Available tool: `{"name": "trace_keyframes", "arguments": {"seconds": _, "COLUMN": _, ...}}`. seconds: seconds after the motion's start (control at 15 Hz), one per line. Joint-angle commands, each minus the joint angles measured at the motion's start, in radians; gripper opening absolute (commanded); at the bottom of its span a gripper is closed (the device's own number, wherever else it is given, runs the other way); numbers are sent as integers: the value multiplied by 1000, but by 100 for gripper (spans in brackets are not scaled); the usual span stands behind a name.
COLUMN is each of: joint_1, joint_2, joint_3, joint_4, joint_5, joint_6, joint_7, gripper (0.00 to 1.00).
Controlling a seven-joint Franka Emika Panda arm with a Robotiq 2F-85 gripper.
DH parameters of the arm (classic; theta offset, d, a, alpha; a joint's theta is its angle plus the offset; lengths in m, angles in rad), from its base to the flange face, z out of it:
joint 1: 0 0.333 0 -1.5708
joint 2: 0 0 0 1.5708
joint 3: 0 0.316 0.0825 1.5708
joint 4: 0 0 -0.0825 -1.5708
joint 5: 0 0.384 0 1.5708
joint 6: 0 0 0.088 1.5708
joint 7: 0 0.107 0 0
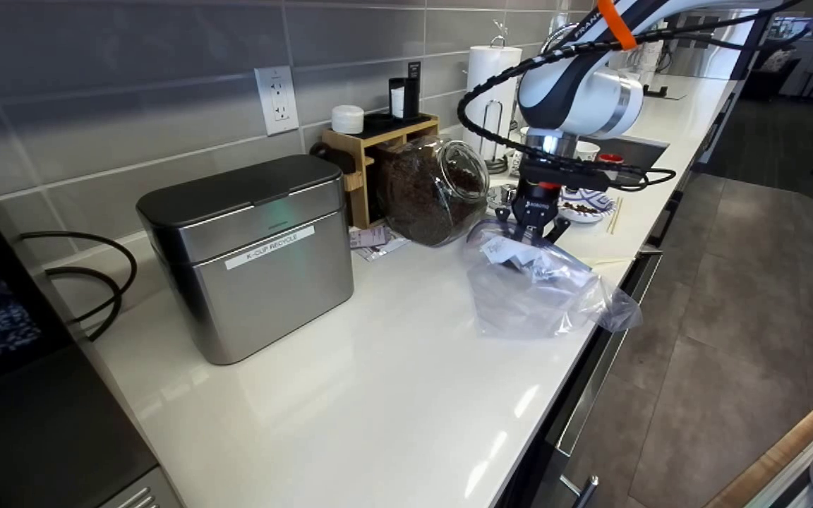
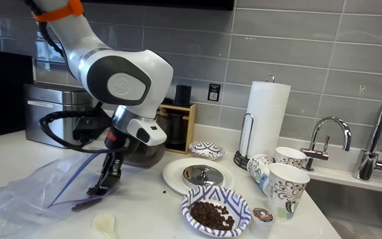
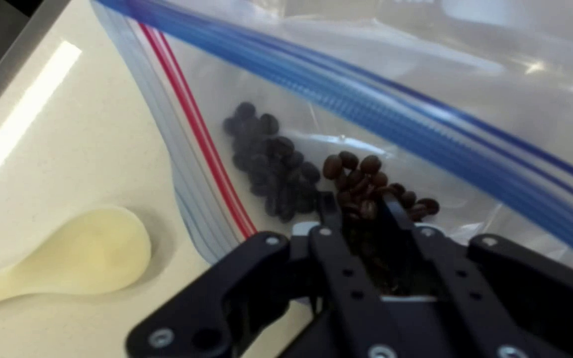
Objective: Open the clear bag and put some coffee beans from the bag into the black and white bowl.
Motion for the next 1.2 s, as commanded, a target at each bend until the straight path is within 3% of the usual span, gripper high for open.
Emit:
{"name": "trace_keyframes", "arguments": {"seconds": 0.0, "joint_1": 6, "joint_2": 12, "joint_3": 3, "joint_4": -10, "joint_5": 20, "joint_6": 27, "joint_7": 0, "gripper": 7}}
{"name": "trace_keyframes", "arguments": {"seconds": 0.67, "joint_1": -14, "joint_2": -5, "joint_3": -1, "joint_4": 2, "joint_5": 60, "joint_6": -2, "joint_7": -14, "gripper": 3}}
{"name": "trace_keyframes", "arguments": {"seconds": 1.13, "joint_1": -72, "joint_2": -78, "joint_3": -21, "joint_4": 32, "joint_5": 125, "joint_6": -101, "joint_7": -48, "gripper": 2}}
